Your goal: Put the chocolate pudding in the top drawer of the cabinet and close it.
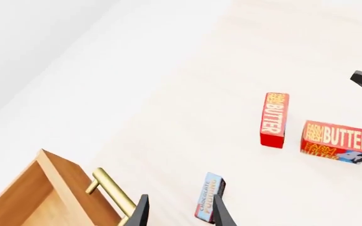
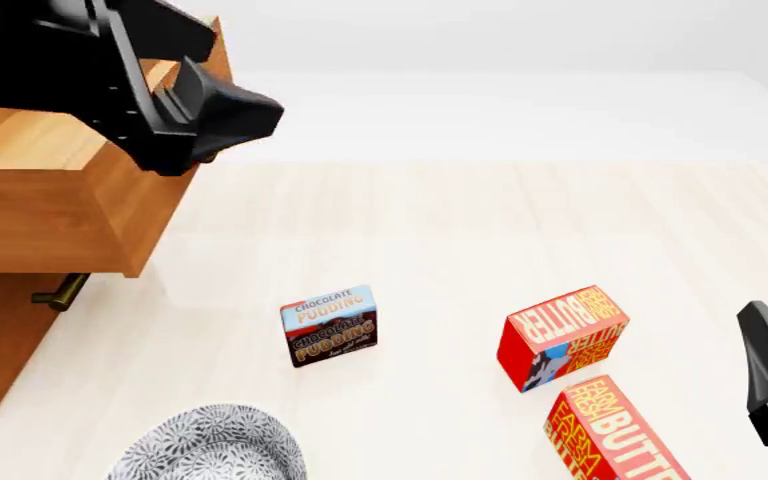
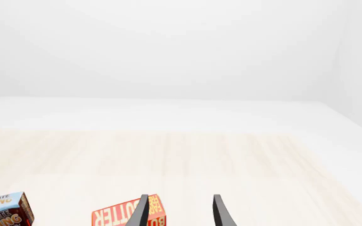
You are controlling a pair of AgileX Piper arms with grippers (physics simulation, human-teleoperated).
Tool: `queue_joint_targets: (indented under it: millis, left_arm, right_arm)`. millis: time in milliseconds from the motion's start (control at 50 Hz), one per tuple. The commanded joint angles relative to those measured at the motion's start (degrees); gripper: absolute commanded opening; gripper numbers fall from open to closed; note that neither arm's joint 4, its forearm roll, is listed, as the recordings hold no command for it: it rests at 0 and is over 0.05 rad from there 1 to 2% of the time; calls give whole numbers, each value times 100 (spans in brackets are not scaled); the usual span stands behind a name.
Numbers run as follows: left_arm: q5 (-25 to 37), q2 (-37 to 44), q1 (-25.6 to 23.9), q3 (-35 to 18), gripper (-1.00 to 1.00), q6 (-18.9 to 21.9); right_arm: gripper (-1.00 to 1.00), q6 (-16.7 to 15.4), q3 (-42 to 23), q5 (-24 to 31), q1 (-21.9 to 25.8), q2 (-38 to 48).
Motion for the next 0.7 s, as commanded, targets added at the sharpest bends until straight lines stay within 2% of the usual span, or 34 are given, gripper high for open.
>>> queue_joint_targets:
  millis: [20, 40, 220, 380, 400, 580, 700]
  left_arm:
    - [-321, 167, -143, 307, 100, 90]
    - [-315, 178, -90, 291, 100, -33]
    - [-513, 125, -35, 539, 100, 196]
    - [-673, 295, -132, 718, 100, 90]
    - [-716, 174, 13, 767, 100, 132]
    - [-985, 344, -132, 1029, 100, 209]
    - [-1079, 428, -47, 1046, 100, 80]
  right_arm:
    - [100, 2, 0, 0, 0, 0]
    - [100, 0, 0, 1, 0, 0]
    - [100, -1, 0, -1, 0, 0]
    - [100, 3, 0, 0, 0, 0]
    - [100, 0, 0, 0, 0, 0]
    - [100, 7, 0, 3, -1, 1]
    - [100, 1, 0, 1, -1, 0]
